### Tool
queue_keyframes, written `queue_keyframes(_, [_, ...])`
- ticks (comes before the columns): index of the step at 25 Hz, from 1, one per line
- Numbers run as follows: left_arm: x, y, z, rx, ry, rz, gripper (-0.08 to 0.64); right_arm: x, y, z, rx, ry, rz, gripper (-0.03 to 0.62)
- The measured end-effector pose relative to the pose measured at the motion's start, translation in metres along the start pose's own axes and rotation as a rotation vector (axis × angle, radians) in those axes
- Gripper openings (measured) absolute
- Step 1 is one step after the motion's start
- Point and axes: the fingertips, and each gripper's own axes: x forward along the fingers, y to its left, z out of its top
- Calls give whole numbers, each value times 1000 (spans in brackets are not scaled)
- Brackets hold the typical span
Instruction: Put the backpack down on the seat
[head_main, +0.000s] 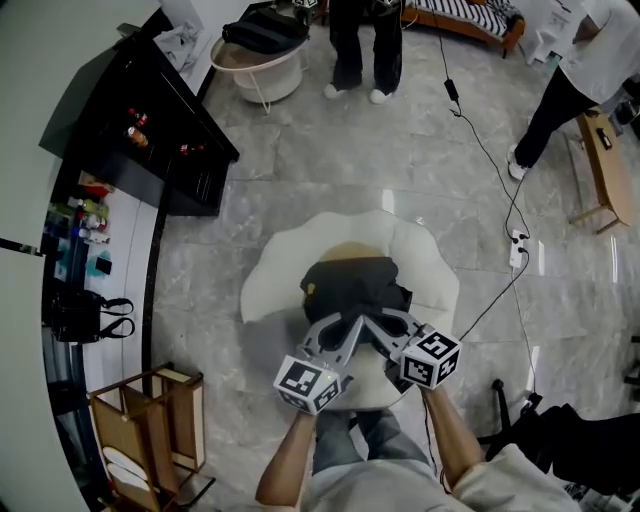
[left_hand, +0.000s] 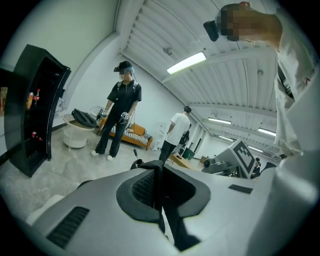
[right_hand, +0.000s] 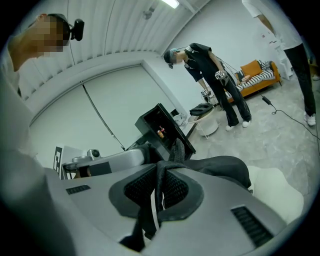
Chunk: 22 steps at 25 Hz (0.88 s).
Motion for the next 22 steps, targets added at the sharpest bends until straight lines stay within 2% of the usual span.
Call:
queue_keyframes(12, [23,64,2,-17,10,30,44,59,-33,8,4,29,-1,44])
queue_keyframes(18, [34,86,-28,-33,41,36,44,76,-57,-17,34,49,-15,44])
queue_keyframes(22, [39,109,-73,-79,91,50,44,92,-81,-59,82,104,-37,44])
